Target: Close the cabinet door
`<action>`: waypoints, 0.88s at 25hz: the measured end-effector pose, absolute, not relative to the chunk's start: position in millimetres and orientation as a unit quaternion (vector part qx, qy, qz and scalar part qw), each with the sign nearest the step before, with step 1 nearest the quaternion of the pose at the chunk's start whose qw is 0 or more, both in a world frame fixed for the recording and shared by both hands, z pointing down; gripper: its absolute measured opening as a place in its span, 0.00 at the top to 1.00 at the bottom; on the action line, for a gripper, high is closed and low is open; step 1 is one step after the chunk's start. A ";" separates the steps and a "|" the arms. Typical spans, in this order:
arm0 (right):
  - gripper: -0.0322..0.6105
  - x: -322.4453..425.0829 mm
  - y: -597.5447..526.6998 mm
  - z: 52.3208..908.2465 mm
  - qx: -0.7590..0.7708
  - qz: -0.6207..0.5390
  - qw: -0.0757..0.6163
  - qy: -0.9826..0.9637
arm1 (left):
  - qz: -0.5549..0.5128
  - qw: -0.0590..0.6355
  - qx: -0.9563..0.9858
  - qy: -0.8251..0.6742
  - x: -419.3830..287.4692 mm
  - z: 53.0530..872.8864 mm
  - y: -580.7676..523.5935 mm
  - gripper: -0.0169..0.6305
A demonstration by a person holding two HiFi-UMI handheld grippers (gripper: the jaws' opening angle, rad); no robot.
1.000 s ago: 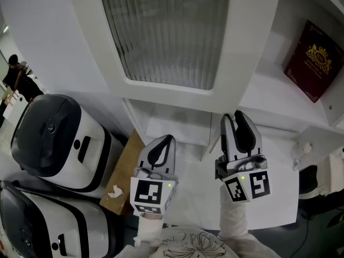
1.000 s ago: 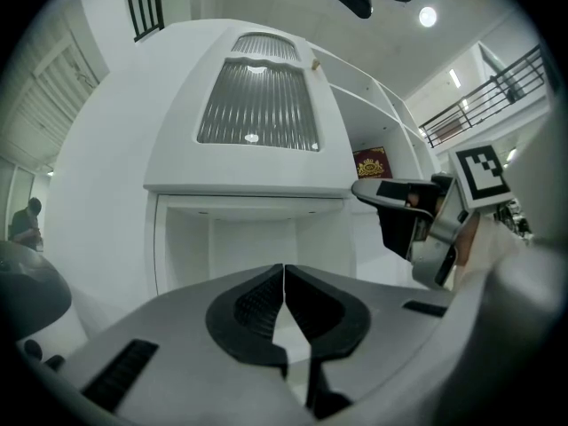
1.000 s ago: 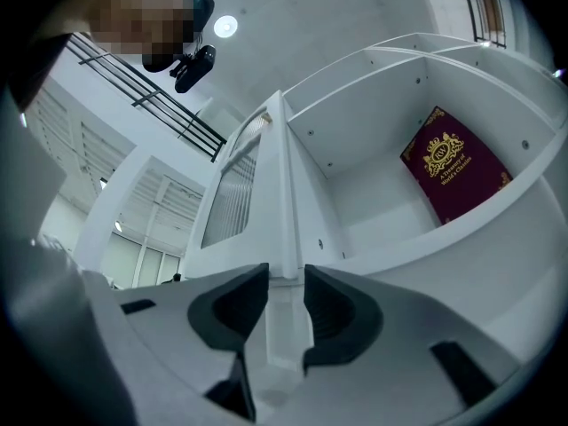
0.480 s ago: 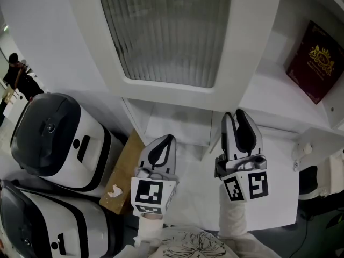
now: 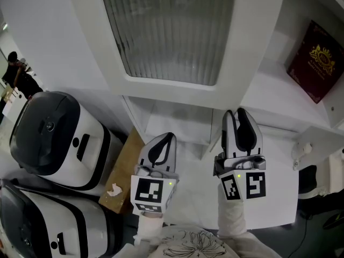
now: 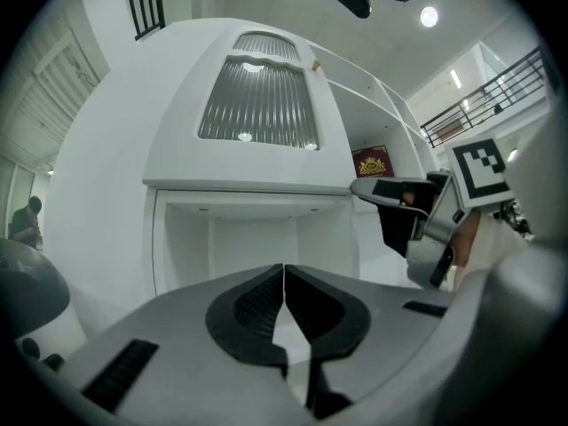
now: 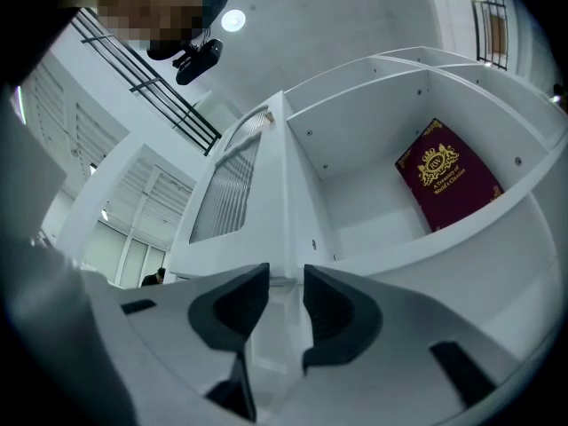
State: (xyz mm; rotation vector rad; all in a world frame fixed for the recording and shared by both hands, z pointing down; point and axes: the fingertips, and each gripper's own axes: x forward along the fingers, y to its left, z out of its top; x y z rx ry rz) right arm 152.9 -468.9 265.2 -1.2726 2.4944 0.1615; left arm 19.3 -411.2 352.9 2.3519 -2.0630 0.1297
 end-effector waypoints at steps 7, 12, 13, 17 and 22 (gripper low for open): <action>0.77 157.0 -466.4 264.9 -0.454 0.057 0.163 0.874 | 0.036 0.002 0.749 -0.661 17.9 348.3 -404.2 0.97; 0.78 168.7 -458.9 271.0 -0.469 0.055 0.155 0.868 | 0.030 -0.008 0.749 -0.662 17.4 339.2 -396.4 0.97; 0.78 170.6 -456.9 272.4 -0.473 0.053 0.152 0.866 | 0.029 -0.010 0.749 -0.662 17.2 337.5 -395.0 0.97; 0.80 176.9 -446.0 278.0 -0.485 0.048 0.141 0.862 | 0.024 -0.014 0.752 -0.659 19.3 331.4 -389.6 0.97; 0.84 180.3 -429.2 287.2 -0.496 0.041 0.120 0.859 | 0.016 -0.020 0.761 -0.649 27.6 324.1 -380.3 0.97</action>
